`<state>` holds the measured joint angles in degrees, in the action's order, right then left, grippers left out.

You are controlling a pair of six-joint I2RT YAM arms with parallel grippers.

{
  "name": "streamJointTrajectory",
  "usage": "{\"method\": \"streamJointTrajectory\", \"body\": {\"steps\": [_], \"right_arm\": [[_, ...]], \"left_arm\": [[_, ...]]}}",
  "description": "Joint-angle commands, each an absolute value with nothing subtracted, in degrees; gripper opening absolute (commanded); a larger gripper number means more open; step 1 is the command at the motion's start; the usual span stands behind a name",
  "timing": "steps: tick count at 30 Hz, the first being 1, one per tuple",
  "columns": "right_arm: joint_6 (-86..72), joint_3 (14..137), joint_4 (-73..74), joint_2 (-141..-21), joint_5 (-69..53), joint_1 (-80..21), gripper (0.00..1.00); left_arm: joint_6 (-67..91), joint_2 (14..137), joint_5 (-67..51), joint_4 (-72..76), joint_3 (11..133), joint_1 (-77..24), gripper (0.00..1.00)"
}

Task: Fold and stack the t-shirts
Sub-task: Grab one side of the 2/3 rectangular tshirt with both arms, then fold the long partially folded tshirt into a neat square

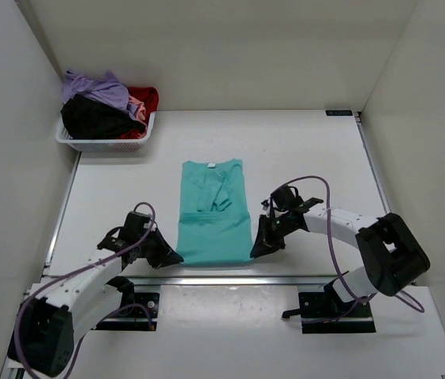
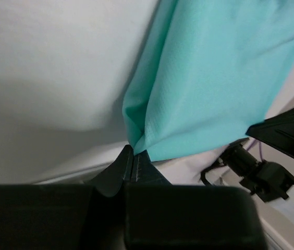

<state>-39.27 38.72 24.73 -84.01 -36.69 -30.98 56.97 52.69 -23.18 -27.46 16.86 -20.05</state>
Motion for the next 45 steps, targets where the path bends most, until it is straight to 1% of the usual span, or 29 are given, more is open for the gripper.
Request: {"method": "streamJointTrajectory", "body": {"steps": [1,3,5,6,8,11,14,15,19,20,21,22,23,24,25,26,27,28,29,30,31,32,34,37,39,41,43,45], "right_arm": [[-33.7,38.8,36.1,-81.3,-40.4,-30.1,0.00],[-30.7,41.5,40.6,-81.9,-40.6,-29.2,0.00],[-28.6,46.3,45.0,-82.6,-41.7,-28.1,0.00],[-27.3,47.4,46.4,-83.1,-41.6,-27.3,0.00],[-25.8,52.4,50.2,-85.5,-41.8,-25.8,0.00],[-23.6,60.5,53.6,-89.5,-42.0,-23.0,0.00],[-21.9,70.8,55.7,-96.0,-42.5,-20.3,0.00],[-21.2,72.6,56.2,-98.4,-42.8,-19.4,0.00],[-20.9,88.9,57.8,-108.7,-42.4,-16.5,0.00],[-20.5,94.4,58.5,-112.6,-41.5,-16.3,0.00],[-21.0,97.4,58.7,-116.8,-41.7,-15.5,0.00],[-21.3,103.0,59.1,-118.7,-41.6,-14.9,0.00],[-21.7,109.2,59.5,-123.1,-41.7,-14.7,0.01],[-22.3,112.5,60.6,-127.7,-41.7,-14.2,0.00],[-22.2,119.5,60.9,-130.1,-41.7,-13.5,0.02],[-22.1,127.4,62.8,-134.9,-41.1,-13.1,0.07],[-22.4,135.6,64.6,-139.7,-40.9,-12.7,0.21],[-22.6,139.7,66.6,-144.3,-40.5,-12.0,0.37],[-23.3,146.9,67.3,-146.4,-40.3,-11.8,0.51],[-24.1,153.6,68.8,-149.5,-40.1,-11.3,0.56],[-24.4,156.2,70.5,-152.2,-40.1,-10.4,0.61],[-24.3,160.5,71.4,-154.4,-40.1,-10.5,0.65],[-22.9,159.5,71.4,-153.9,-39.4,-10.4,0.69],[-18.9,157.8,72.2,-153.6,-34.1,-12.7,0.70],[-17.2,157.6,72.7,-154.2,-30.2,-14.8,0.74],[-16.0,158.0,74.6,-154.9,-25.9,-16.5,0.78],[-14.2,159.5,76.2,-155.8,-24.4,-18.4,0.79],[-13.3,159.7,77.2,-157.1,-21.9,-21.3,0.83]], "left_arm": [[56.6,46.7,-26.0,-38.0,18.5,-18.0,0.00],[57.0,45.7,-26.5,-40.2,20.7,-18.1,0.00],[57.2,47.4,-26.5,-40.2,25.5,-18.0,0.00],[56.4,49.3,-26.5,-40.3,27.0,-18.0,0.00],[54.9,53.6,-26.3,-40.3,34.2,-17.7,0.00],[54.6,60.9,-26.1,-37.5,41.5,-15.4,0.00],[58.9,68.0,-26.9,-30.9,45.3,-12.8,0.00],[59.8,71.2,-26.8,-28.9,47.7,-12.7,0.00],[59.6,83.3,-23.8,-26.6,56.6,-11.5,0.00],[59.5,85.0,-23.5,-26.1,59.3,-11.3,0.00],[59.5,89.0,-23.5,-24.5,62.0,-10.5,0.00],[59.3,92.7,-22.9,-23.4,63.8,-9.6,0.00],[59.0,94.8,-22.1,-22.8,67.2,-9.1,0.00],[58.6,99.1,-22.1,-22.2,71.2,-8.4,0.04],[58.5,103.1,-22.5,-20.4,73.2,-7.9,0.07],[58.6,105.0,-22.6,-18.9,76.5,-7.5,0.15],[59.1,108.2,-22.7,-17.9,80.4,-7.2,0.23],[59.5,110.9,-23.1,-17.0,82.2,-6.6,0.31],[60.4,113.0,-24.4,-14.2,82.8,-6.3,0.34],[61.9,114.5,-25.8,-11.7,83.1,-5.7,0.41],[62.3,114.9,-26.6,-9.8,82.9,-5.6,0.44],[64.1,115.1,-28.3,-6.5,81.1,-5.4,0.46],[67.1,114.1,-30.4,-1.9,77.7,-5.0,0.51],[68.5,110.8,-31.0,3.7,72.5,-4.6,0.50],[69.8,106.3,-30.9,4.8,68.9,-4.6,0.48],[70.1,102.2,-30.8,4.8,65.2,-4.8,0.47],[71.0,97.7,-30.8,3.0,63.6,-4.6,0.47],[70.1,91.5,-31.5,0.2,62.6,-4.2,0.46]]}}
